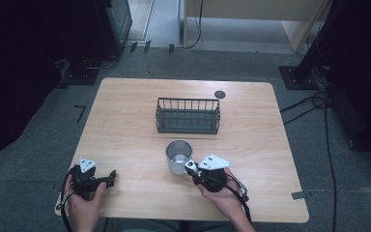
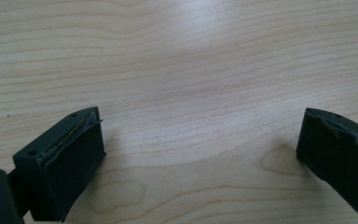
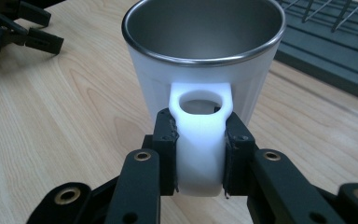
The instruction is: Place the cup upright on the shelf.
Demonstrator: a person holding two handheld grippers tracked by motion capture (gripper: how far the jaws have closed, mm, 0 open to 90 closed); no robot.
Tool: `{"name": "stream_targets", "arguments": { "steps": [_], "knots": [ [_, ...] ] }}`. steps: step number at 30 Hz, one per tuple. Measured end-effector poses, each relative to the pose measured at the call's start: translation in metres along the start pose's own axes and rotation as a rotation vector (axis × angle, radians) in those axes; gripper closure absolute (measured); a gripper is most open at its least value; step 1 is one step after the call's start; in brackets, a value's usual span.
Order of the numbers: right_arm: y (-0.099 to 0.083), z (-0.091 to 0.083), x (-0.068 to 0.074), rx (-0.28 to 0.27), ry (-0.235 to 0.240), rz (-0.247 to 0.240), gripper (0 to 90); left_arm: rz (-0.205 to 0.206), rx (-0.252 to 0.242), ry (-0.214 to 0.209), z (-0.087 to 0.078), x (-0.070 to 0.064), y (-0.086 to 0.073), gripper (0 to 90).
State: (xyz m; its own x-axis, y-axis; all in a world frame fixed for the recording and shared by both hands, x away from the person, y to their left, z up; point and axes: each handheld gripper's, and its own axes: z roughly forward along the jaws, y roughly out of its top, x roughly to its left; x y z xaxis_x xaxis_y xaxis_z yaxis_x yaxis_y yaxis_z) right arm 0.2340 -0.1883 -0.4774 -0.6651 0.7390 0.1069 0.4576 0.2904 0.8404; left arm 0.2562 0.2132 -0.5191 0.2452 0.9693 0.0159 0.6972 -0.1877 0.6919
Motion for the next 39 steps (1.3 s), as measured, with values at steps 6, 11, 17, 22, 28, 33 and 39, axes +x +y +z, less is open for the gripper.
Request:
{"name": "stream_targets", "arguments": {
  "steps": [6,11,17,22,28,33,39],
  "knots": [
    [-0.001,-0.002,-0.010,-0.001,0.047,-0.036,72.0,0.000,0.000,0.000,0.000,0.000,0.000,0.9],
    [-0.002,-0.006,-0.020,-0.007,0.038,-0.014,71.3,0.000,0.000,0.000,0.000,0.000,0.000,0.9],
    [-0.006,-0.016,-0.027,-0.011,-0.159,-0.016,62.9,0.001,0.000,0.000,0.000,0.000,0.000,0.9],
    [-0.012,-0.019,-0.032,-0.027,-0.290,0.000,68.6,0.001,0.000,0.000,0.000,0.000,0.000,0.9],
    [-0.013,-0.014,-0.030,-0.046,-0.312,-0.047,70.6,0.001,0.000,0.000,0.000,0.000,0.000,0.9],
    [-0.013,-0.013,-0.031,-0.087,-0.346,-0.071,74.8,0.001,0.000,0.000,0.000,0.000,0.000,0.9],
    [-0.011,-0.013,-0.029,-0.127,-0.411,-0.114,77.1,0.001,0.000,0.000,0.000,0.000,0.000,0.9]
  ]
}}
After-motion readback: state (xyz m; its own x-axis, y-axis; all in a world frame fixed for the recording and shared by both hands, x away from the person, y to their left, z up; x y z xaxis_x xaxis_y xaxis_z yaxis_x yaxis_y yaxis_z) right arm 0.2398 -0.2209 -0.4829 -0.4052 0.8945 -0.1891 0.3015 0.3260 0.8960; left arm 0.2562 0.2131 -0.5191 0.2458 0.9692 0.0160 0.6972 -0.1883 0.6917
